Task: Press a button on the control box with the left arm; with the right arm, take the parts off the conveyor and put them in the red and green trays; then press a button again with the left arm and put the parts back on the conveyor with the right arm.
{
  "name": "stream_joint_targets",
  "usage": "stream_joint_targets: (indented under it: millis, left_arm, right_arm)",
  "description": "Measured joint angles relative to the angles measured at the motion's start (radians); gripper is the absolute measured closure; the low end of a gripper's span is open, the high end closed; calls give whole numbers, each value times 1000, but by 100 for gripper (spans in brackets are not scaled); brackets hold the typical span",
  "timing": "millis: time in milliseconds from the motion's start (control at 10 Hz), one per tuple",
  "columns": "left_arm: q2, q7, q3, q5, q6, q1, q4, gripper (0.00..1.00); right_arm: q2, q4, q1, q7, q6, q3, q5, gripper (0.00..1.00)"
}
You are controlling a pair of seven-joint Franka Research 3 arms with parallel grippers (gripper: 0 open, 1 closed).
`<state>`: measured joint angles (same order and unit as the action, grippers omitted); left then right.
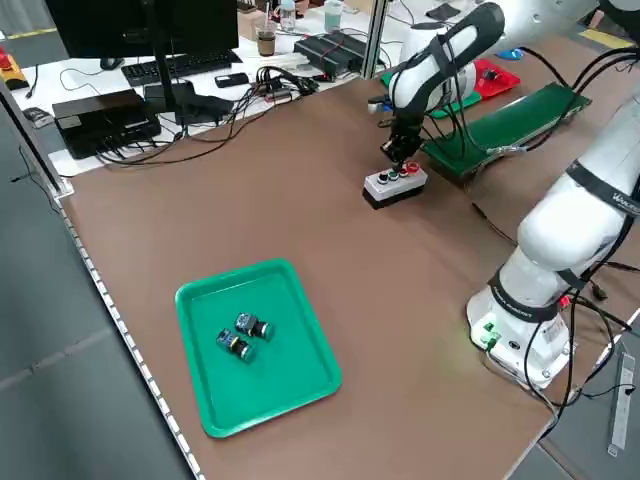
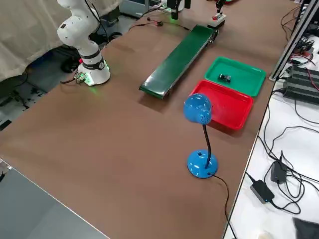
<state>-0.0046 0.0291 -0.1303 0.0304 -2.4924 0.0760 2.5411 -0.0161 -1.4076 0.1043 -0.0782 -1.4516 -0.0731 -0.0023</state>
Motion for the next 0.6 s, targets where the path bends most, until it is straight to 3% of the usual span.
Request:
stream_joint_targets:
  millis: [600]
  left_arm:
    - [47,0,0,0,-57,0,-3,99]
  right_arm:
    - [0,-1,0,1,0,0,0,0]
